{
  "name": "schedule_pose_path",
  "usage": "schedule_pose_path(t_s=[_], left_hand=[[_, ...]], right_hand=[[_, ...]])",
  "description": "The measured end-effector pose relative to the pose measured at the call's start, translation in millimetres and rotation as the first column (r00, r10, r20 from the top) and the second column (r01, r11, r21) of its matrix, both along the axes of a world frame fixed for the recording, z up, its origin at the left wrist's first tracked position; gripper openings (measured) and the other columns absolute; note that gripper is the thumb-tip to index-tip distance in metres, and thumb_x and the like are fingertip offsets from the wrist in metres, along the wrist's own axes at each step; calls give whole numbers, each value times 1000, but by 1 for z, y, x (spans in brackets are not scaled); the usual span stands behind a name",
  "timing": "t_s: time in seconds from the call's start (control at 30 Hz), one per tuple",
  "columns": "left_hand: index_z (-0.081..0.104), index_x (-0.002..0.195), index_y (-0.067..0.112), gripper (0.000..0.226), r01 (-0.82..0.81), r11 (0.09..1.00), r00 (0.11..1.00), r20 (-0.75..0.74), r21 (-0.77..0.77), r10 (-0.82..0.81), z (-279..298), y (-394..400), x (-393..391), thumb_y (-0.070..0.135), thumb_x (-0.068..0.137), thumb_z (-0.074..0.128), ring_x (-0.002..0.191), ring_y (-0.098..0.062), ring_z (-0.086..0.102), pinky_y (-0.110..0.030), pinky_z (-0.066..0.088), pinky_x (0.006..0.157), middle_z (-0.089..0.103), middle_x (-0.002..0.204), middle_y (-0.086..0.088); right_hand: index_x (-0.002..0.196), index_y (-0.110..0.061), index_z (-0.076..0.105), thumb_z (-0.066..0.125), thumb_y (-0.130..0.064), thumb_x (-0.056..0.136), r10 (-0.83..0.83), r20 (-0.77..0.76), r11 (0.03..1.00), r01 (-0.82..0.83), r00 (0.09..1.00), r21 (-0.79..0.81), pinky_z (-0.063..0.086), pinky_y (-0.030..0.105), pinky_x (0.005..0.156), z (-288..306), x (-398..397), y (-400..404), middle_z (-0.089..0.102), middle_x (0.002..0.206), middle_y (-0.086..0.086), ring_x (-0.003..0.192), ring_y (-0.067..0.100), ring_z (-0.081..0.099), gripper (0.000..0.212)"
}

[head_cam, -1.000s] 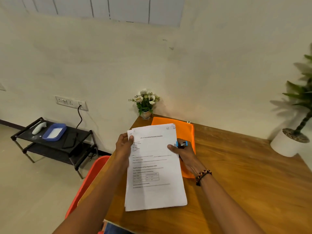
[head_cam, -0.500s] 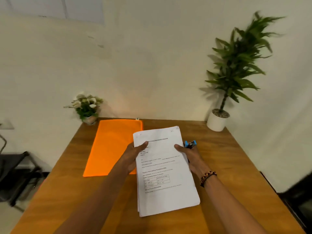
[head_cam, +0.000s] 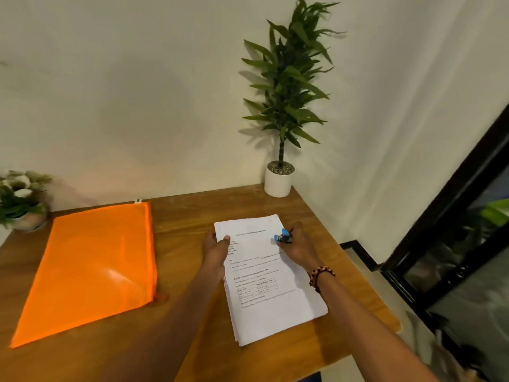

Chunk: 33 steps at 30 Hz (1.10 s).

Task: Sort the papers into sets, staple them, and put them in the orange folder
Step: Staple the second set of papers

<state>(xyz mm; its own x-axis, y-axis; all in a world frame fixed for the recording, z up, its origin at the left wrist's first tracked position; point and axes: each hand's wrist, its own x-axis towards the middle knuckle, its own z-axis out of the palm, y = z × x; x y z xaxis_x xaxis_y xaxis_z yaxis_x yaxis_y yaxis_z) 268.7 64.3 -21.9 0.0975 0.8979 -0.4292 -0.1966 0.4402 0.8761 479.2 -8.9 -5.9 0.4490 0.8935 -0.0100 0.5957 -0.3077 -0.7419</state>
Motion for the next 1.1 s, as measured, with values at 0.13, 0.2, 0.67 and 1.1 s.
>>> schedule_pose_path(t_s=[0.13,0.2,0.67,1.1], left_hand=[[46,136,20,38,-6,1000,999,-32,30,7,0,4,22,10,101,57,98,-31,71,-57,59,85,67,122,-10],[45,134,21,36,-11,999,999,-44,45,13,1,6,25,10,102,56,99,-30,71,-55,60,86,66,123,-9],[64,118,22,20,205,854,872,-485,478,62,10,27,-60,20,98,63,105,-17,64,-35,57,86,66,112,4],[48,138,7,43,423,751,432,-842,507,324,-39,-10,-192,30,106,33,125,-34,53,-42,45,104,53,139,-16]], right_hand=[[115,-8,39,65,-12,89,-11,246,997,29,969,-72,48,42,57,3,9,-2,49,108,10,80,31,60,36],[115,-9,41,62,-14,89,32,341,994,7,939,-112,46,39,55,4,10,-1,48,111,11,75,30,58,34],[112,-22,54,66,-52,89,88,558,996,-79,825,-41,43,43,82,4,-28,14,56,122,2,117,27,47,40],[100,-21,59,66,-46,89,740,428,584,-811,519,-26,45,33,86,-10,-216,8,62,100,-2,97,16,51,28]])
